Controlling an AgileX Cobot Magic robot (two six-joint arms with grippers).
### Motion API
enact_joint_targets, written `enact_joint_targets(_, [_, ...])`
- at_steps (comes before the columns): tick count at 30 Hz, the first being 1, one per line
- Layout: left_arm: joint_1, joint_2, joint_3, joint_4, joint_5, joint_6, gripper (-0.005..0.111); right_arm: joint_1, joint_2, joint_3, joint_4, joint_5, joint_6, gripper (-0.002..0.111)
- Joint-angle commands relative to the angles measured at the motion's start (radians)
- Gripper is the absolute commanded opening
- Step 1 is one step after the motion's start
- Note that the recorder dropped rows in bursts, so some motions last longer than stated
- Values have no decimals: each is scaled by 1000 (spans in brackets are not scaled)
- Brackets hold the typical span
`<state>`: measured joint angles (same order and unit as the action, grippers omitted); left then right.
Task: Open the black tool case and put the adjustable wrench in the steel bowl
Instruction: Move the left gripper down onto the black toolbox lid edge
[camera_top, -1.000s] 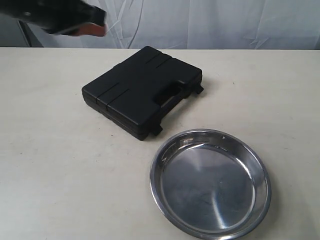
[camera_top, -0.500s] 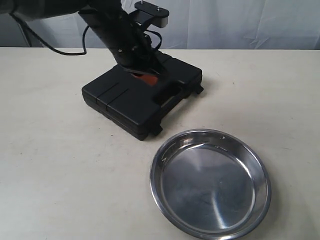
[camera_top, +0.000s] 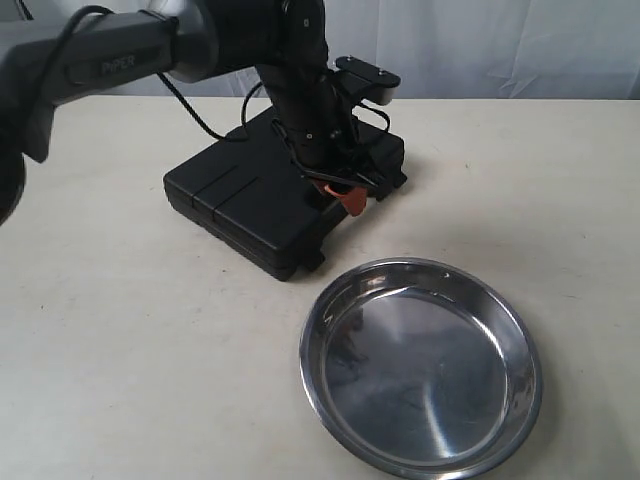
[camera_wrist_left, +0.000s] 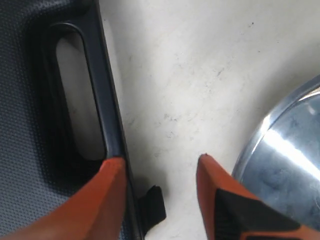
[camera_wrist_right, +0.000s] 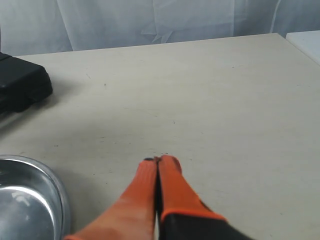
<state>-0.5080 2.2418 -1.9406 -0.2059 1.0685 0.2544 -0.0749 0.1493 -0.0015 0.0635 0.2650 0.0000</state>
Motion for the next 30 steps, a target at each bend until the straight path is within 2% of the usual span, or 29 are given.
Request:
enact_joint_targets(1, [-5,43,-45,23,17,-20,43,-5,-5,1,2,-9,0,-1])
enact_joint_targets(11, [-5,86,-69,89,1,-38,43,-5,-5,1,2,-12,0,-1])
enact_joint_targets(30, [-1,127,-73,103,-105,-45,43,-5,-5,1,2,-9,0,-1])
